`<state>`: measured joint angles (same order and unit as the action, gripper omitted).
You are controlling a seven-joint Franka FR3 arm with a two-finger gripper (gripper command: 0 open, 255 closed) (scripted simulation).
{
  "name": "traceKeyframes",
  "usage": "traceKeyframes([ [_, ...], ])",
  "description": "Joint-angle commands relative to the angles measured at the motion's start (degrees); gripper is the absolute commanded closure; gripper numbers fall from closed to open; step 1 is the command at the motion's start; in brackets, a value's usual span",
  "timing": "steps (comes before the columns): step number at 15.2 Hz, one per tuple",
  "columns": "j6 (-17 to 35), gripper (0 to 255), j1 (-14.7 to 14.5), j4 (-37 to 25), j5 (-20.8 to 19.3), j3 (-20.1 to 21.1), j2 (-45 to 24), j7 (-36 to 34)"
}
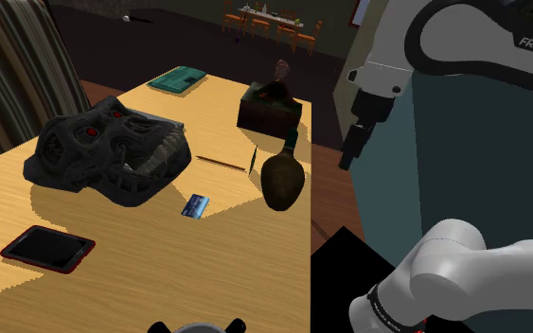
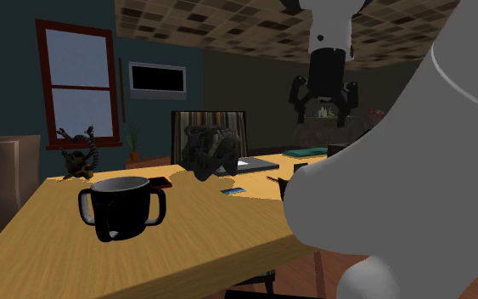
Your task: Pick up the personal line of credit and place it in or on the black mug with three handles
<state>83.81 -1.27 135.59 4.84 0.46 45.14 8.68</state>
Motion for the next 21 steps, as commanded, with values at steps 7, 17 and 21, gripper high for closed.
traceKeyframes([
  [7,4.0,0,0.9,-2.1,7.5,6.8,-9.7,-15.0],
  [17,12.5,0,1.9,-10.7,16.0,14.7,-30.4,-37.8],
  [21,16.0,0,2.0,-15.5,17.9,16.4,-39.5,-46.1],
])
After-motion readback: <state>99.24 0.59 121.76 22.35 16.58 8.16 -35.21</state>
